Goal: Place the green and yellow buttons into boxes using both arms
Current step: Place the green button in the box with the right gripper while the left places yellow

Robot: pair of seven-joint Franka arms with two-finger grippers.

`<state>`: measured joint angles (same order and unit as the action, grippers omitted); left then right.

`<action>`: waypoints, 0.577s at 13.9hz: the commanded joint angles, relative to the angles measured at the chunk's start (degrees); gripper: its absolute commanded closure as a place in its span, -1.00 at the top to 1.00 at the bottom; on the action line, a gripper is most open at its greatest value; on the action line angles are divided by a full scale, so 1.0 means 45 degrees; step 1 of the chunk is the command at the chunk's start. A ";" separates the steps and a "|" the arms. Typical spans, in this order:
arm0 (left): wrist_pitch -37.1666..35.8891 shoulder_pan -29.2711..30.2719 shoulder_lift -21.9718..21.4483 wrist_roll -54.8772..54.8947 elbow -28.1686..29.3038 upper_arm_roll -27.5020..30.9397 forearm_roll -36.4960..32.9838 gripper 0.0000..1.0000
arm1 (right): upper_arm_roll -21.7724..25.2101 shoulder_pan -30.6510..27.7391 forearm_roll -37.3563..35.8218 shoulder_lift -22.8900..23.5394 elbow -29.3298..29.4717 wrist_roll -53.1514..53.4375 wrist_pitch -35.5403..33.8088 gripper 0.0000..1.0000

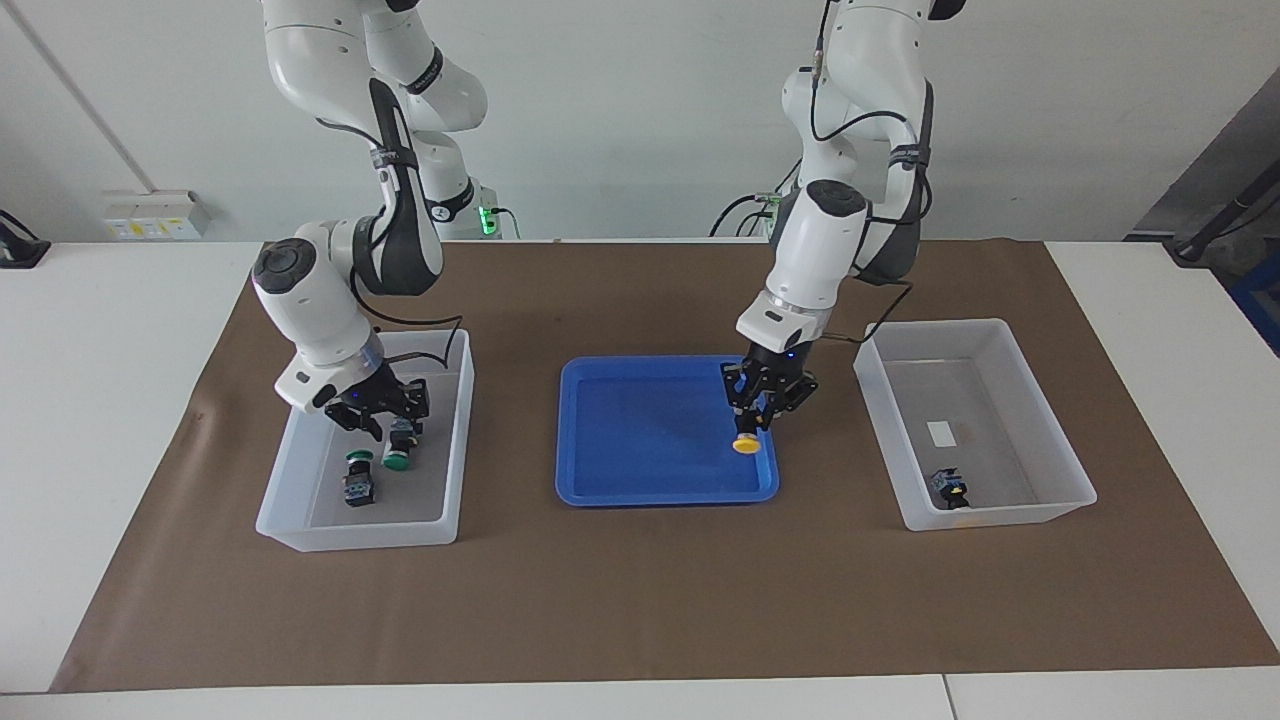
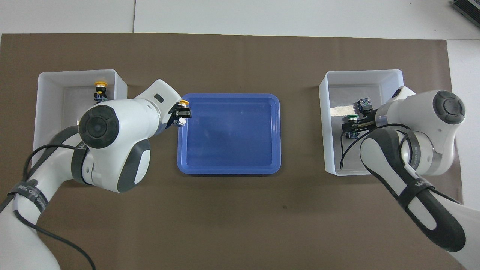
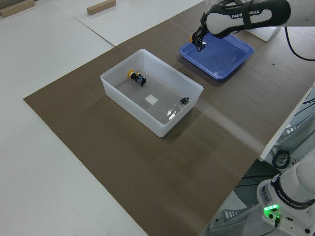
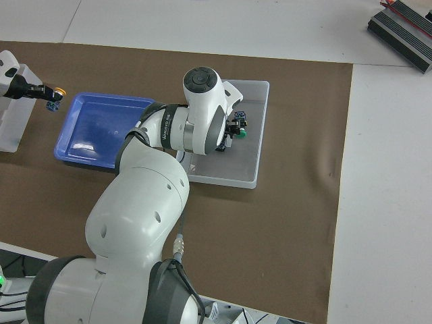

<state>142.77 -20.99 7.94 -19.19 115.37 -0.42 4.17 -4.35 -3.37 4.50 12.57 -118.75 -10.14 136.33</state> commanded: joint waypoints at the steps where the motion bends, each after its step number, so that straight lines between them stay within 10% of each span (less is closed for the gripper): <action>1: -0.1140 0.1299 -0.0086 0.0183 -0.0792 -0.0083 0.0108 -1.00 | -0.0127 -0.0032 -0.0160 -0.0352 0.0644 0.0339 -0.0081 1.00; 8: -0.0538 0.4522 -0.0026 0.4200 -0.0855 -0.0122 0.0146 -1.00 | -0.0108 -0.0051 -0.1293 -0.1170 0.3300 0.3070 -0.3260 1.00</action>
<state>139.46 -3.67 7.84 -5.14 110.78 -0.19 4.15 -4.50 -3.26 0.23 9.12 -106.62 0.10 126.07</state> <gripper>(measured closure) 0.648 0.000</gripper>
